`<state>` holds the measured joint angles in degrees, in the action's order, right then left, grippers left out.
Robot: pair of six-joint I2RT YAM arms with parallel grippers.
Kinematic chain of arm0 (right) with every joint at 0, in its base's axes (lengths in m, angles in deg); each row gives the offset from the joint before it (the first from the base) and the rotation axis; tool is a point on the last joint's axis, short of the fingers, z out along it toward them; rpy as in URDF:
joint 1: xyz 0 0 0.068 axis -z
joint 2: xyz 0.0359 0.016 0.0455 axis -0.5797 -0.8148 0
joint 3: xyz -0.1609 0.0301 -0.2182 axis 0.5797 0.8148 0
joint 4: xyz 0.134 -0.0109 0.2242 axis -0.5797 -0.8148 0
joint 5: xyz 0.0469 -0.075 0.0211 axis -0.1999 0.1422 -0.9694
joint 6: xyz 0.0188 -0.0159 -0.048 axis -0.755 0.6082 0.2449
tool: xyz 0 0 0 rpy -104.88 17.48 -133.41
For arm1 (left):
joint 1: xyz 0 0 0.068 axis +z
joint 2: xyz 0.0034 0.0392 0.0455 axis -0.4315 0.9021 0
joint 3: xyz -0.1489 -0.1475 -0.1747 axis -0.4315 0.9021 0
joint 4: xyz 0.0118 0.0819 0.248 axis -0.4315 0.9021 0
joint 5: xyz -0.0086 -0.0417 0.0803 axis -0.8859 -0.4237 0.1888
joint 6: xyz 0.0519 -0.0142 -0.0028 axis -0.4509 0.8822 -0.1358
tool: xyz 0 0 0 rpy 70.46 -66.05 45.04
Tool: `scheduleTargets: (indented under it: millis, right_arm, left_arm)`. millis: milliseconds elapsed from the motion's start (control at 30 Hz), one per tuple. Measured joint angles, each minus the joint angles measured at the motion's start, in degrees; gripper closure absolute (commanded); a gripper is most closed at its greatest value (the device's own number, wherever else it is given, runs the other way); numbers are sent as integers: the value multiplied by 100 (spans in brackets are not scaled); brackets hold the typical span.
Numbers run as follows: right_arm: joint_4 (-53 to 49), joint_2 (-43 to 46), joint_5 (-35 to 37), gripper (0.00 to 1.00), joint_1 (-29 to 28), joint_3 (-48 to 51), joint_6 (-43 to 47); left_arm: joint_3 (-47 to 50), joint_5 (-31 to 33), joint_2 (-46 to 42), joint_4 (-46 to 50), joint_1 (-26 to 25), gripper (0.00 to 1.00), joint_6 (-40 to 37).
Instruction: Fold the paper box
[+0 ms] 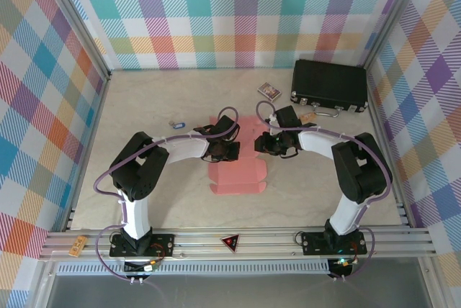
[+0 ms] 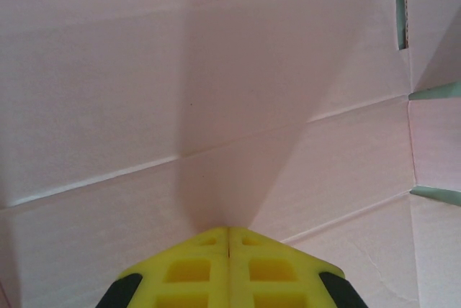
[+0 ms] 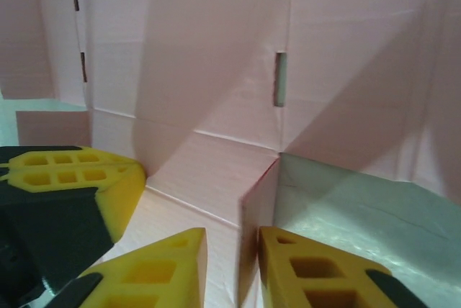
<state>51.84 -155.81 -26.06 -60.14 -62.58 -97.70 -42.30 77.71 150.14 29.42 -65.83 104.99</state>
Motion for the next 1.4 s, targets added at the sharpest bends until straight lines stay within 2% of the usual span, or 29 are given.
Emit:
scheduleTargets:
  millis: [267,567,733,833,967,1100,1200,1300,1400]
  right_arm:
    - [20,-413,-240,75,-164,-326,24]
    - [15,-492,-286,72,-164,-387,22]
    - [-142,-323,81,66,-201,-393,48]
    - [-389,-105,407,62,-210,-435,118]
    - [-632,17,695,61,-210,-678,225]
    - [-861,22,822,61,-199,-1027,378]
    - [-1084,-138,813,64,-199,-1502,533]
    - [-1193,-540,758,72,-199,-2087,697]
    - [-1333,-1102,654,81,-199,-2653,833]
  left_arm:
    - [0,59,0,2,0,100,-24]
    - [0,98,2,7,0,100,-85]
    - [-72,116,0,125,-4,100,-179]
    - [-203,184,0,380,-4,96,-262]
    - [-387,208,-20,575,-4,88,-387]
    - [-409,203,-223,686,-7,87,-402]
    - [-396,184,-435,675,-13,90,-343]
    - [-219,142,-667,590,-68,100,-162]
    - [70,66,-778,461,-199,100,0]
